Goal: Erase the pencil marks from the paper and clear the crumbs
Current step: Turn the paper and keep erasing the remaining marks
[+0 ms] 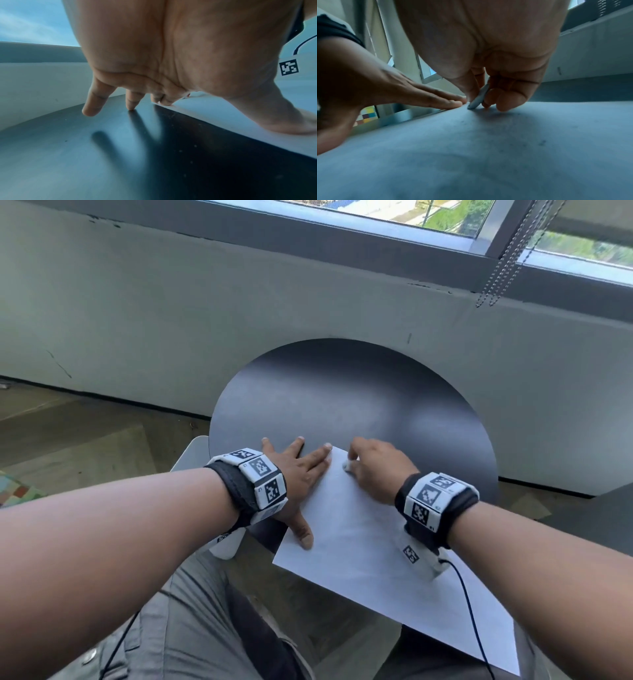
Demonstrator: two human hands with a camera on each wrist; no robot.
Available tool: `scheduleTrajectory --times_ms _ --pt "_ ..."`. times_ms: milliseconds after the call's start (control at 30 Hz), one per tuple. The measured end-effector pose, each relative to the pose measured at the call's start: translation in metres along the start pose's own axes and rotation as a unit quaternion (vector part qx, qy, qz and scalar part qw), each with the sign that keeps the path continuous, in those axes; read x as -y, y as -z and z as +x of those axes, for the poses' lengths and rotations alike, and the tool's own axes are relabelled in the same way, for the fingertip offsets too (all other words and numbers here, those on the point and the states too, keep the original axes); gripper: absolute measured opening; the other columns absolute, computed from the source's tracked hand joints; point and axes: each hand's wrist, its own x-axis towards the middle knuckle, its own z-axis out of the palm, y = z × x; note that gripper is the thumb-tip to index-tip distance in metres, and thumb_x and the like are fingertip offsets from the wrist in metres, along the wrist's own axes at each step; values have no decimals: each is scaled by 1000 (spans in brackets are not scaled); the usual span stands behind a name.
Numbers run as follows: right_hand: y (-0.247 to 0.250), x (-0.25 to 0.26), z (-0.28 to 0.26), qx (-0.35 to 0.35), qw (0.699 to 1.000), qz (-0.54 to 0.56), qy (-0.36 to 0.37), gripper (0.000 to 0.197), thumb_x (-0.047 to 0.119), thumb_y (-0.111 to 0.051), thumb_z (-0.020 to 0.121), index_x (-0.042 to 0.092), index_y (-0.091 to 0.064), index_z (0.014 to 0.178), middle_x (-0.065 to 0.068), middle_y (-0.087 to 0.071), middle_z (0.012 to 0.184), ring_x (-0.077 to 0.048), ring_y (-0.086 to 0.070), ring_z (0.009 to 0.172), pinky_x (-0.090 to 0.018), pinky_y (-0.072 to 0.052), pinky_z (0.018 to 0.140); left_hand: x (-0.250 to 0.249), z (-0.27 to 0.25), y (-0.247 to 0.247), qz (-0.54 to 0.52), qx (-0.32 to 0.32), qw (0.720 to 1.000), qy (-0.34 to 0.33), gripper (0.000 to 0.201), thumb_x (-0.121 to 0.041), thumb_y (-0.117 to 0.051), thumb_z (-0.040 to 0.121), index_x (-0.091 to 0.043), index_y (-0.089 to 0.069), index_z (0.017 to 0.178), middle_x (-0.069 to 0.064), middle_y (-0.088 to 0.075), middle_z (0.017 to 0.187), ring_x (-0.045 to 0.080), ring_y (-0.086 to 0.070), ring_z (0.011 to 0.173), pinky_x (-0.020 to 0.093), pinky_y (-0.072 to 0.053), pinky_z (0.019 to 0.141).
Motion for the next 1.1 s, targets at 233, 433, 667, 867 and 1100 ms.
scheduleTrajectory --times_ms 233,433,667,867,1100 --pt "-17 21 -33 34 989 -6 145 23 34 -46 97 16 -49 110 -10 -56 106 -31 -54 97 -36 -42 78 -1 -1 2 -8 1 1000 -3 154 -91 -68 52 -23 19 159 -10 27 165 33 13 155 77 -21 108" --pt "-12 7 -21 5 998 8 65 20 29 -44 98 15 -47 112 -11 -56 111 -32 -53 101 -37 -43 81 0 1 0 -9 6 1000 -1 151 -90 -70 52 -33 22 157 -11 28 165 33 15 154 77 -21 108" --pt "-7 1 -15 -1 999 -6 44 21 32 -46 98 16 -48 111 -10 -57 109 -31 -54 101 -37 -45 82 0 2 -2 -11 1 1000 -4 148 -91 -69 51 -39 21 156 -9 27 165 34 14 154 77 -19 108" --pt "-24 29 -54 49 987 -2 156 18 28 -43 99 16 -44 113 -10 -53 105 -32 -53 96 -39 -42 76 0 2 -2 -18 -7 1000 -9 148 -91 -70 51 -38 20 156 -9 28 165 34 16 154 77 -21 108" --pt "-6 -8 -17 -12 1000 -11 13 16 30 -44 98 15 -44 104 -12 -54 107 -34 -53 99 -37 -42 78 -3 3 -6 -8 -31 999 -4 143 -98 -60 49 -42 18 155 -7 22 167 36 10 154 74 -24 108"
